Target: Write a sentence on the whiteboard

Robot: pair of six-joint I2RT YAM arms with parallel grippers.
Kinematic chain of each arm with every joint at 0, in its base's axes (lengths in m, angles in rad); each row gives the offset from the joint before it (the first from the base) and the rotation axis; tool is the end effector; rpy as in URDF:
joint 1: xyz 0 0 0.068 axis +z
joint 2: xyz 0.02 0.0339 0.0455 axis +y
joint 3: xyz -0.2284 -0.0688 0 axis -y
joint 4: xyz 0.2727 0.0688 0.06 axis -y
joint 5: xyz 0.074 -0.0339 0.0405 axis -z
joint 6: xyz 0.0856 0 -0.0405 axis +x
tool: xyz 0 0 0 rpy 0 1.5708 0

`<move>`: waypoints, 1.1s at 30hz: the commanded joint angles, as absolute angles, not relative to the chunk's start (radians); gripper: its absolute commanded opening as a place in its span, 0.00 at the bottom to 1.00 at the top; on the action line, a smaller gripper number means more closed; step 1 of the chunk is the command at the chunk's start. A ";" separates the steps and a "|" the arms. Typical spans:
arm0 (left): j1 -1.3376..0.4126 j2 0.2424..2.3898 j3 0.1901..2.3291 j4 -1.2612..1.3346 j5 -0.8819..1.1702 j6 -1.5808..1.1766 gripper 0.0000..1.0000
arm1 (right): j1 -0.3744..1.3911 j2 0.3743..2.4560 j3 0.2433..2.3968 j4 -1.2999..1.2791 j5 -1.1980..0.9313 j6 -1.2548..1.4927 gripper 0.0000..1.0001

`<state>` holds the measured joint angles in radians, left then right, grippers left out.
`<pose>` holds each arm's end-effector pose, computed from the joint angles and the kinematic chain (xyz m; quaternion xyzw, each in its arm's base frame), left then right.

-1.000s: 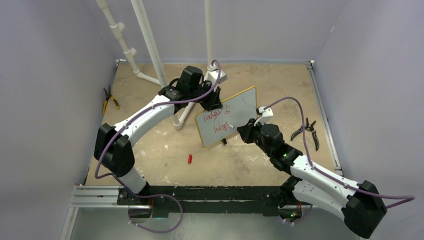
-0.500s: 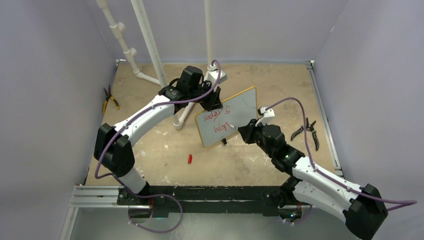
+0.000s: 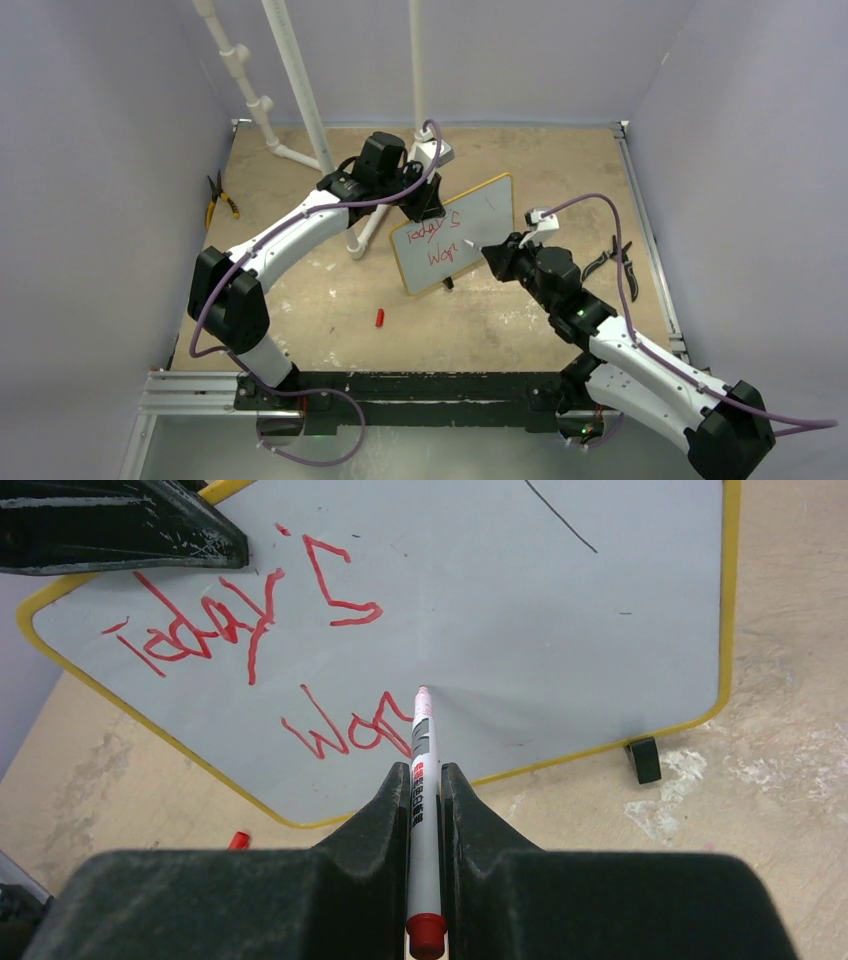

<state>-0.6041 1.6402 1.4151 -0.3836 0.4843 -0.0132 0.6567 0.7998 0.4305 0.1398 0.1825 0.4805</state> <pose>0.3378 -0.2815 0.2533 0.3567 0.7910 -0.3390 0.3634 0.2398 0.1653 0.1988 -0.0122 0.7821 0.2731 0.5600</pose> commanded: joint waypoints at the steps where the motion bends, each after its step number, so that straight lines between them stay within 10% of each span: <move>1: -0.595 1.648 1.419 -0.382 0.494 0.025 0.00 | 0.644 0.821 0.443 0.200 0.141 0.450 0.00; 33: -0.592 1.655 1.422 -0.380 0.503 0.022 0.00 | 0.643 0.885 0.461 0.252 0.080 0.396 0.00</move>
<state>-0.5964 1.6440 1.4151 -0.3820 0.4942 -0.0132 0.6468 0.8711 0.4305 0.1917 0.1345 0.4301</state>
